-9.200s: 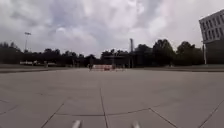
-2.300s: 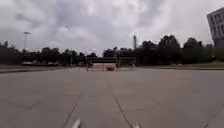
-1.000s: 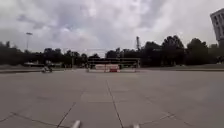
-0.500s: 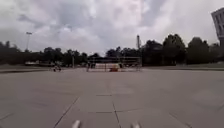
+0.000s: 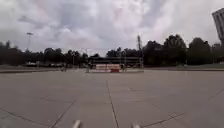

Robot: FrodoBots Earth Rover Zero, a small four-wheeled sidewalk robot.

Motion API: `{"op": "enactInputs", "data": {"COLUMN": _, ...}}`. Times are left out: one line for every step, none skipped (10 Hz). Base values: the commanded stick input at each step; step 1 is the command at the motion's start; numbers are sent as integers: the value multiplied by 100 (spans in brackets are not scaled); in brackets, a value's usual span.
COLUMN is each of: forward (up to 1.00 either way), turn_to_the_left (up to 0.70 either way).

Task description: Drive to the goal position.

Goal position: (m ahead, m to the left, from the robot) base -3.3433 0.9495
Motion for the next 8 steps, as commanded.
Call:
{"op": "enactInputs", "data": {"forward": 85, "turn_to_the_left": 0}}
{"op": "enactInputs", "data": {"forward": 85, "turn_to_the_left": 0}}
{"op": "enactInputs", "data": {"forward": 51, "turn_to_the_left": 0}}
{"op": "enactInputs", "data": {"forward": 14, "turn_to_the_left": 0}}
{"op": "enactInputs", "data": {"forward": 0, "turn_to_the_left": 0}}
{"op": "enactInputs", "data": {"forward": 0, "turn_to_the_left": 0}}
{"op": "enactInputs", "data": {"forward": 0, "turn_to_the_left": 0}}
{"op": "enactInputs", "data": {"forward": 0, "turn_to_the_left": 0}}
